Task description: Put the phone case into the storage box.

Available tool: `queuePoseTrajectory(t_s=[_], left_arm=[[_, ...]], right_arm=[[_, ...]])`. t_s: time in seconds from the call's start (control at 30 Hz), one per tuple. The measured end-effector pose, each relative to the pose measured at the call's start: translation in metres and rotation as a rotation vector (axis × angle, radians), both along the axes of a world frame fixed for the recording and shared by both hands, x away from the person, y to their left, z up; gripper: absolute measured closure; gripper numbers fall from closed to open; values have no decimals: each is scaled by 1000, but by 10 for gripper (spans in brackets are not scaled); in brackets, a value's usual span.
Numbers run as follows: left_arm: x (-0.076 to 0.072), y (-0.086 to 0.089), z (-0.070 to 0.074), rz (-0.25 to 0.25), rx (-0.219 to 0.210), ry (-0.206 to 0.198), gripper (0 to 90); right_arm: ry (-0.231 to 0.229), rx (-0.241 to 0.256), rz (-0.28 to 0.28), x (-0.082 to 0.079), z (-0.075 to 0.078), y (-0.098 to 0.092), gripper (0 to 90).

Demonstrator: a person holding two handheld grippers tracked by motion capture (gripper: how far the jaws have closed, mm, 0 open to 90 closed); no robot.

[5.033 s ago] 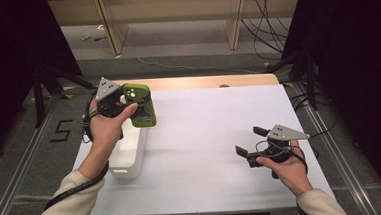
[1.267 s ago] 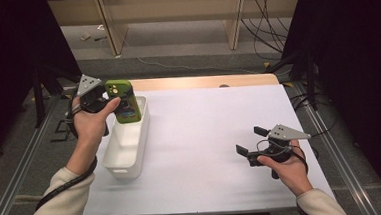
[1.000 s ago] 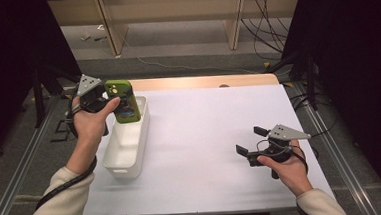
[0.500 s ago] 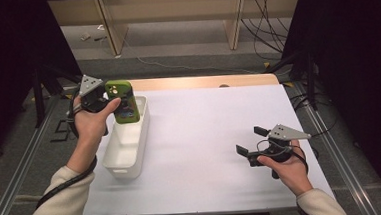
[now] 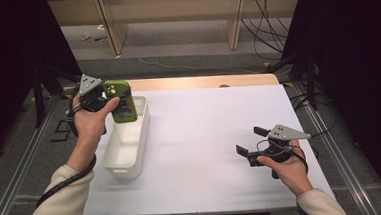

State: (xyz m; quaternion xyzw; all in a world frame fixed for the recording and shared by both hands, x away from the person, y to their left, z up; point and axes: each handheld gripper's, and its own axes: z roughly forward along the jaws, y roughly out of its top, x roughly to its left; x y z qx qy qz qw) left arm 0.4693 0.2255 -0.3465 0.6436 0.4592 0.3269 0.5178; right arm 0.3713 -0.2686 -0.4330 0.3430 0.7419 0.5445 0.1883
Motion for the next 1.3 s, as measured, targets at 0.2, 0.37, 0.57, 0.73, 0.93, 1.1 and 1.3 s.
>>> queuePoseTrajectory(t_s=[0.2,0.37,0.57,0.73,0.93,1.1,1.3], left_arm=[[2,2,-2,8,6,3,181],[4,2,-3,9,15,4,181],[5,2,-3,12,18,2,181],[7,3,-3,16,14,1,181],[9,3,-3,17,16,1,181],[10,2,-3,21,17,1,181],[11,2,-3,23,15,-1,180]], right_arm=[[-1,1,-1,0,0,0,22],[0,1,-2,0,0,0,22],[0,1,-2,0,0,0,22],[2,2,0,0,-1,0,22],[3,2,-1,1,-1,0,24],[4,4,-1,1,-1,0,24],[4,6,-1,1,-1,0,26]])
